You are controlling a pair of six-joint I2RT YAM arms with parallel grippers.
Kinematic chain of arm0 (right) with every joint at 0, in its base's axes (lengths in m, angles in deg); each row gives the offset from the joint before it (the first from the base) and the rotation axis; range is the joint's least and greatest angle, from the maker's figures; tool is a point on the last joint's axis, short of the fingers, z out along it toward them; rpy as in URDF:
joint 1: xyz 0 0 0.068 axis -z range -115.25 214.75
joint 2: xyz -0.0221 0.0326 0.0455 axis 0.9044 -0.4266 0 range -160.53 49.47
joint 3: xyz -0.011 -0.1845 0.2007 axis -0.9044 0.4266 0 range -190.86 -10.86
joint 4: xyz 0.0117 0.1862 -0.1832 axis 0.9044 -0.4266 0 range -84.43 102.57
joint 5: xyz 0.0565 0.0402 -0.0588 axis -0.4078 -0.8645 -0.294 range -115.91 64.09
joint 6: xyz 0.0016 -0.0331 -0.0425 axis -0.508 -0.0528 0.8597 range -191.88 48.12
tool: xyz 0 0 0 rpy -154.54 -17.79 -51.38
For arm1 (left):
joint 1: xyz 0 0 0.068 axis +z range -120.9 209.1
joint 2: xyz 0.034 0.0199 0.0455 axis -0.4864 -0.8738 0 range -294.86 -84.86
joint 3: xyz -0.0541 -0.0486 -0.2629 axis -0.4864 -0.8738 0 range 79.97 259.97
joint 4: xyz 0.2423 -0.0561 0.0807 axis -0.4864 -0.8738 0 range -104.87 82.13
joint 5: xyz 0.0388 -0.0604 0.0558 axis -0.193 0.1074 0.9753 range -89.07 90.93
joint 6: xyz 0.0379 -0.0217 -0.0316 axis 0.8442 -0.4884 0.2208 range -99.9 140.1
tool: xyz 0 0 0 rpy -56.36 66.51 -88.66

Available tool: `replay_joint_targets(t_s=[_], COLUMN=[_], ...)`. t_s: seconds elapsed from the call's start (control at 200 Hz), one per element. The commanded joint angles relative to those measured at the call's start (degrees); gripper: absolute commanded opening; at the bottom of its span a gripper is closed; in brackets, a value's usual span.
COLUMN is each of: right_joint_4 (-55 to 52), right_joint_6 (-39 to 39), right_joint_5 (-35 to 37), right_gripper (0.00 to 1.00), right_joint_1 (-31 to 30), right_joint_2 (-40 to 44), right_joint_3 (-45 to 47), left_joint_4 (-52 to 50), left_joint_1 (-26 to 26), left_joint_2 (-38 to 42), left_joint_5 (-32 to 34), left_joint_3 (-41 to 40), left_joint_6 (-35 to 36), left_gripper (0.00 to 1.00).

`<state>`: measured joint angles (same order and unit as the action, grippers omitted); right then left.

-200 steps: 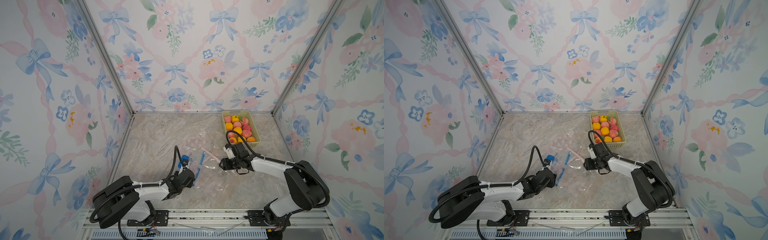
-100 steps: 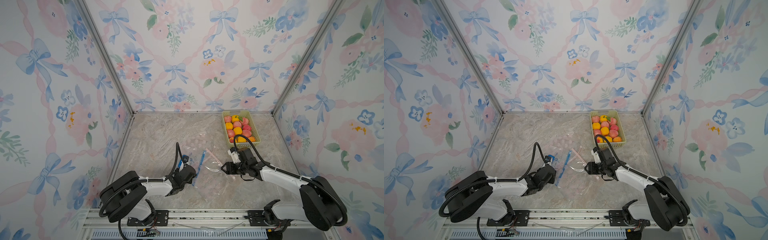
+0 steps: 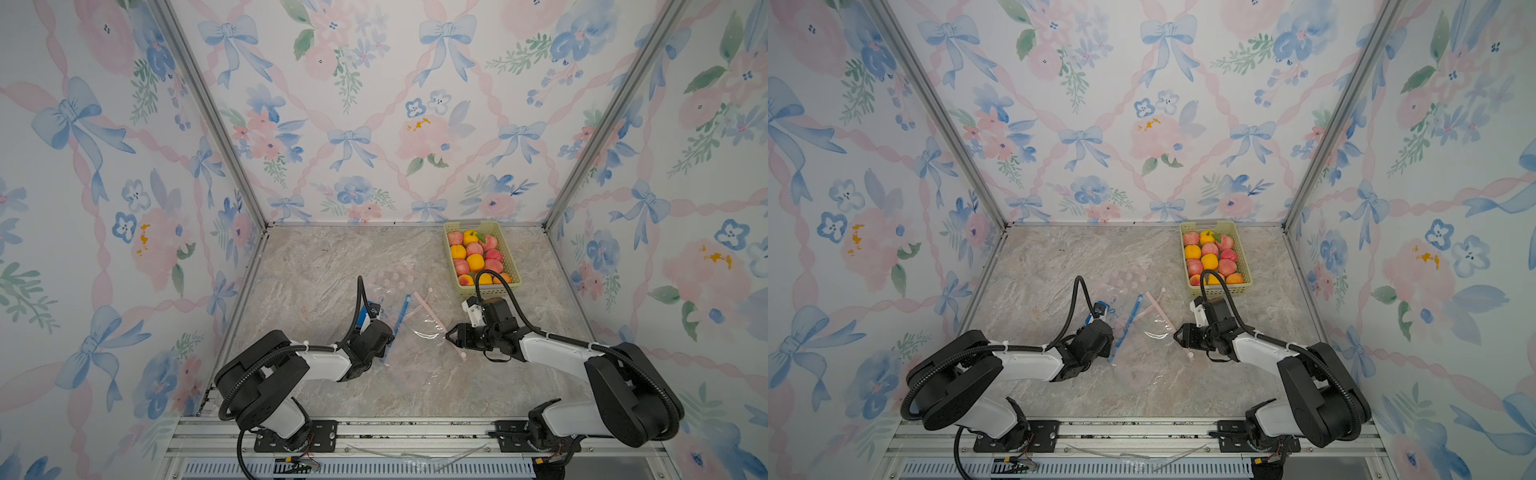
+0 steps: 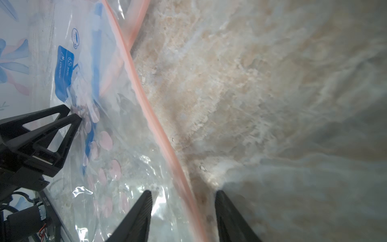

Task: Place the peach in a zip-top bag and seal the zipper
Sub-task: Adjust the zipper food storage bag at the center of the board, then open the zipper of the food storage bag at the center of the board.

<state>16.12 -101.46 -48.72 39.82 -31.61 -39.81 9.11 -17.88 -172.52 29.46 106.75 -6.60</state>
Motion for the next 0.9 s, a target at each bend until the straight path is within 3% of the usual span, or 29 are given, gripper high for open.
replay_joint_targets(t_s=[0.0, 0.13, 0.33, 0.55, 0.62, 0.895], right_joint_4=[2.6, 4.3, 2.3, -2.5, -4.4, -7.1], right_joint_6=[-2.0, -3.5, -4.0, -2.5, -1.0, 3.3], right_joint_5=[-1.4, -1.2, 1.0, 6.0, 9.4, 28.0], right_gripper=[0.46, 0.39, 0.15, 0.04, 0.00, 0.00], right_joint_1=[-3.1, -6.4, -8.6, -9.8, -11.0, -20.1], right_joint_2=[-3.5, -5.4, -4.2, 2.8, 6.4, 21.9], right_joint_3=[-1.2, -3.4, -6.2, -5.8, -5.5, -2.1], left_joint_4=[-0.1, 0.0, -0.1, -0.2, -2.0, -10.0], left_joint_1=[0.5, 0.6, 0.9, 1.9, 2.3, 2.4], left_joint_2=[-1.6, -2.1, -1.8, 1.9, 4.1, 18.2], left_joint_5=[0.2, -0.1, 0.0, -0.7, -2.0, -7.9], left_joint_3=[0.9, 1.3, 1.3, 1.6, 2.8, 9.2], left_joint_6=[1.8, 1.4, 0.2, -0.6, -1.5, -6.6], left_gripper=[0.48, 0.43, 0.43, 0.45, 0.47, 0.55])
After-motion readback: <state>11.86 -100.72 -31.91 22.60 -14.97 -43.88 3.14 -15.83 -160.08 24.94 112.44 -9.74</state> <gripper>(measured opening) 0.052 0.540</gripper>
